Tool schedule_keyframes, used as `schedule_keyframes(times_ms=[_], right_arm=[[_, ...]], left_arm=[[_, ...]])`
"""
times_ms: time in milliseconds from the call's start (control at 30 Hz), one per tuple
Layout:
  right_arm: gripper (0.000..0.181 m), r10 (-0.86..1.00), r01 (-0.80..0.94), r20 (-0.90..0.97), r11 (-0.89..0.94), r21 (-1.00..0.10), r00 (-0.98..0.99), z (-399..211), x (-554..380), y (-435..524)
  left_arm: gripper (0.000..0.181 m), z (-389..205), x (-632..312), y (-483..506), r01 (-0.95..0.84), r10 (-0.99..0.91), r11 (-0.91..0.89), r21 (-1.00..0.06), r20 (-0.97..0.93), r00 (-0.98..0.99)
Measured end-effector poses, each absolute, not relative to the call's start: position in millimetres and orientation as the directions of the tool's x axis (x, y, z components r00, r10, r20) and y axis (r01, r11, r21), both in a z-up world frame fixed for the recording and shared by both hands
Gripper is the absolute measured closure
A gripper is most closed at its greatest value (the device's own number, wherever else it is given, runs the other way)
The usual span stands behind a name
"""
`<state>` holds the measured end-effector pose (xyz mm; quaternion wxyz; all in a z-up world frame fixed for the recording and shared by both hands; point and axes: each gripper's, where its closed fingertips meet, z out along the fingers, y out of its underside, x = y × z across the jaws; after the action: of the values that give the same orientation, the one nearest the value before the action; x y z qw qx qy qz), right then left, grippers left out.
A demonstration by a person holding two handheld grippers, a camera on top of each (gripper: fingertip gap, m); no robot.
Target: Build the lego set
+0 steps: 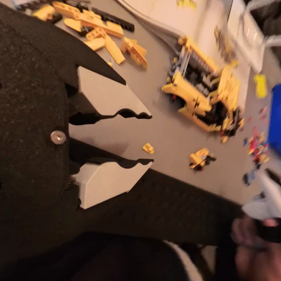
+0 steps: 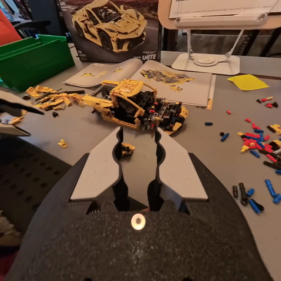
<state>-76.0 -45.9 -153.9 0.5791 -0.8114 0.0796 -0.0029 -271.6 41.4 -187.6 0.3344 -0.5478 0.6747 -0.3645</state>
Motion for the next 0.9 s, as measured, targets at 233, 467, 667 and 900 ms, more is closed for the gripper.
schedule_keyframes(times_ms=[233,467,667,900], right_arm=[[0.141,-0.066,-0.090,-0.073,-0.300,-0.950,0.995,-152.0,-87.7,-55.9],[0.143,-0.040,-0.137,-0.131,-0.274,-0.952,0.991,-148.6,-85.4,-60.9],[0.146,-0.009,-0.135,-0.138,-0.277,-0.951,0.990,-148.2,-87.3,-60.1],[0.145,0.201,-0.204,-0.321,-0.449,-0.870,0.925,-164.2,-140.9,-32.2]], left_arm=[[0.137,-234.9,-261.3,28.2,-0.665,-0.887,0.284,-0.691,0.075,-0.456],[0.158,-235.8,-249.4,23.7,-0.648,-0.823,0.388,-0.655,0.070,-0.564],[0.181,-238.8,-249.1,22.2,-0.655,-0.799,0.424,-0.626,0.083,-0.596],[0.181,-188.2,-217.1,33.4,-0.438,-0.795,0.566,-0.698,-0.324,-0.512]])
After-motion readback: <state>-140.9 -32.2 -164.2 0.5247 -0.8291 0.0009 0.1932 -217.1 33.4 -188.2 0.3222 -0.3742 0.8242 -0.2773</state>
